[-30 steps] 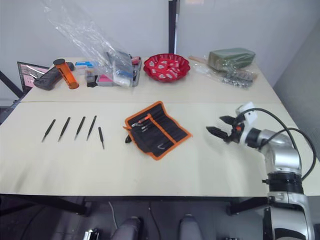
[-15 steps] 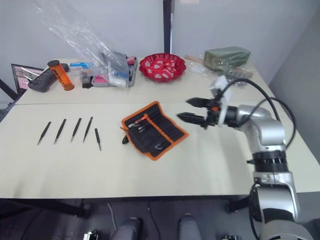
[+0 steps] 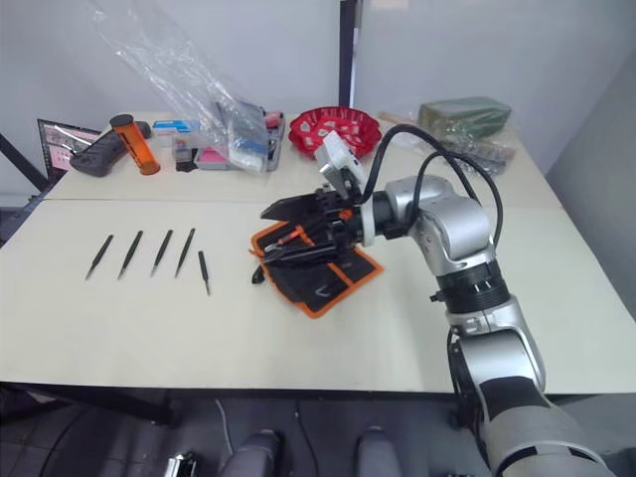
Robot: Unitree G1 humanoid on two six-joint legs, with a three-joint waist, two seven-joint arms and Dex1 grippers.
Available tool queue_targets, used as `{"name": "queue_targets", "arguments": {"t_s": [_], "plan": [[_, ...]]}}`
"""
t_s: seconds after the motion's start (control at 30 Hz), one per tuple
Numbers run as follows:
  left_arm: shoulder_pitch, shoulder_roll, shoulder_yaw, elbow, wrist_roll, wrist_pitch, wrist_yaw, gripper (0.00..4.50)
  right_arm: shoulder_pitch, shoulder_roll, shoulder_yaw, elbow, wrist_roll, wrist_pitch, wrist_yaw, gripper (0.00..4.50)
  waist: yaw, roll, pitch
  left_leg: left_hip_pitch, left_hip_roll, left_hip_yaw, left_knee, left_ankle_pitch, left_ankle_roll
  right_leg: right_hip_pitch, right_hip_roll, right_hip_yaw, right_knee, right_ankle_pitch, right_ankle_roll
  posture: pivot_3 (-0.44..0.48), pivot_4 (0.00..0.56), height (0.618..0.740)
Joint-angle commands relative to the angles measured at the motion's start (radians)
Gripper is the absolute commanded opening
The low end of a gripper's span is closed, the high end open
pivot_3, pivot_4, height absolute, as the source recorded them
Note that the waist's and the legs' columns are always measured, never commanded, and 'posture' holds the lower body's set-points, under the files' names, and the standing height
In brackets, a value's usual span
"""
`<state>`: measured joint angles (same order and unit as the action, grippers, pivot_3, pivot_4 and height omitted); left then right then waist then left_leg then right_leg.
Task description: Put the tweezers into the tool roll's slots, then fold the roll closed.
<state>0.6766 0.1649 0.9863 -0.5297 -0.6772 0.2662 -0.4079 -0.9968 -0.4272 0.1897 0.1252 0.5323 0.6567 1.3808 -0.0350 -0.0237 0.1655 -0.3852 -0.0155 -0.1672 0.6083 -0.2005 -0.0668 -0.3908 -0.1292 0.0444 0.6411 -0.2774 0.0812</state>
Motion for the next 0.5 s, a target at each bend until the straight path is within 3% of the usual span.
{"name": "queue_targets", "arguments": {"t_s": [0.03, 0.1, 0.17, 0.3, 0.5], "plan": [[-0.05, 0.072, 0.005, 0.0, -0.03, 0.049, 0.097, 4.5, -0.022, 0.004, -0.008, -0.032, 0.0, -0.021, -0.006, 4.48, -0.002, 0.0, 0.0, 0.0, 0.0, 0.0, 0.0, 0.0, 0.0, 0.0, 0.0, 0.0, 0.0, 0.0, 0.0, 0.0, 0.15, 0.74], [-0.128, 0.18, -0.012, 0.082, 0.025, 0.13, 0.182, 4.5, -0.017, 0.004, -0.006, -0.041, -0.011, -0.023, -0.025, 4.48, 0.001, 0.0, 0.0, 0.0, 0.0, 0.0, 0.0, 0.0, 0.0, 0.0, 0.0, 0.0, 0.0, 0.0, 0.0, 0.0, 0.15, 0.74], [-0.183, 0.263, -0.027, 0.16, 0.044, 0.168, 0.19, 4.5, -0.009, 0.007, -0.007, -0.055, -0.014, -0.017, -0.047, 4.48, 0.001, 0.0, 0.0, 0.001, 0.0, -0.001, 0.0, 0.0, 0.0, -0.001, 0.0, -0.001, 0.002, 0.0, 0.0, 0.0, 0.15, 0.74], [-0.309, 0.443, -0.069, 0.38, 0.069, 0.159, 0.08, 4.5, 0.024, 0.003, -0.01, -0.107, -0.015, 0.004, -0.097, 4.48, -0.009, 0.0, 0.0, 0.001, 0.0, -0.001, -0.001, 0.0, 0.0, -0.002, 0.001, 0.0, 0.002, 0.001, -0.002, 0.0, 0.15, 0.74], [-0.565, 0.614, -0.201, 0.741, 0.166, 0.081, -0.017, 4.5, 0.063, -0.016, -0.02, -0.174, -0.013, 0.033, -0.165, 4.48, -0.01, 0.0, 0.0, -0.001, 0.0, -0.001, -0.002, 0.0, 0.0, -0.006, 0.001, 0.0, 0.005, 0.001, -0.003, 0.0, 0.15, 0.74]]}}
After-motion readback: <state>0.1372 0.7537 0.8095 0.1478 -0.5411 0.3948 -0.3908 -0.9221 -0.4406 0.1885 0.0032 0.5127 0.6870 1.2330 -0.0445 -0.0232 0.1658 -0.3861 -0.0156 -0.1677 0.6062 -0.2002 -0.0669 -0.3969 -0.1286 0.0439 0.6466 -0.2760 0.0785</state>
